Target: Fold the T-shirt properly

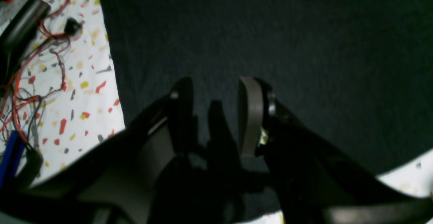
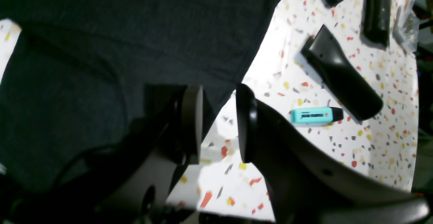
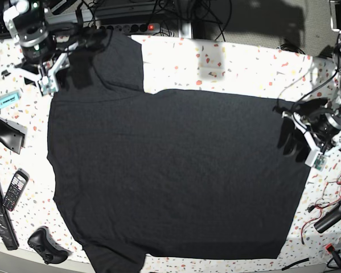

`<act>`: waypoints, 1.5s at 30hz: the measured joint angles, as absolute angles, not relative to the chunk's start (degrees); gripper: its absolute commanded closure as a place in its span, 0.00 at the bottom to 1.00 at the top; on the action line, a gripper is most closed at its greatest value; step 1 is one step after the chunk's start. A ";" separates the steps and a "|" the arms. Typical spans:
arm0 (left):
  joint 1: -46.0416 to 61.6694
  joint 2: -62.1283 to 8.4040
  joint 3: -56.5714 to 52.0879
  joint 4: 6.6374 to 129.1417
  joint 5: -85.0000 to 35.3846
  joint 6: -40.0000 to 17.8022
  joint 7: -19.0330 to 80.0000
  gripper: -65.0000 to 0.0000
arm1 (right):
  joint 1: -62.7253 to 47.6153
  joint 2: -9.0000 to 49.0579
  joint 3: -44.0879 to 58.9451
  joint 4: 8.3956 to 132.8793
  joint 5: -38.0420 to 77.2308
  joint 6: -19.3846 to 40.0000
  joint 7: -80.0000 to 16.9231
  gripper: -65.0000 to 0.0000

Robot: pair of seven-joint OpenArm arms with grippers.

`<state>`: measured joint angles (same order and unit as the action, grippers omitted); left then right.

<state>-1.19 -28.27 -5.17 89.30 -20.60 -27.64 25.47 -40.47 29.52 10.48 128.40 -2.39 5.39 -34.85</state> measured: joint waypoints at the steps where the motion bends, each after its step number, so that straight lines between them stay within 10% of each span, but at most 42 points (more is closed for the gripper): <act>1: -1.83 -28.08 -5.17 88.90 -20.64 -27.79 25.52 0.68 | -39.88 29.52 10.48 127.83 -1.02 5.39 -34.83 0.74; 21: -21.61 -24.29 -5.17 61.14 -19.79 -27.59 25.93 0.68 | -28.67 28.40 10.48 116.51 2.76 7.35 -33.32 0.74; 45: 3.25 -29.69 -10.41 87.07 -20.60 -27.79 29.67 0.69 | -35.81 28.38 10.48 123.50 6.17 8.03 -36.64 0.74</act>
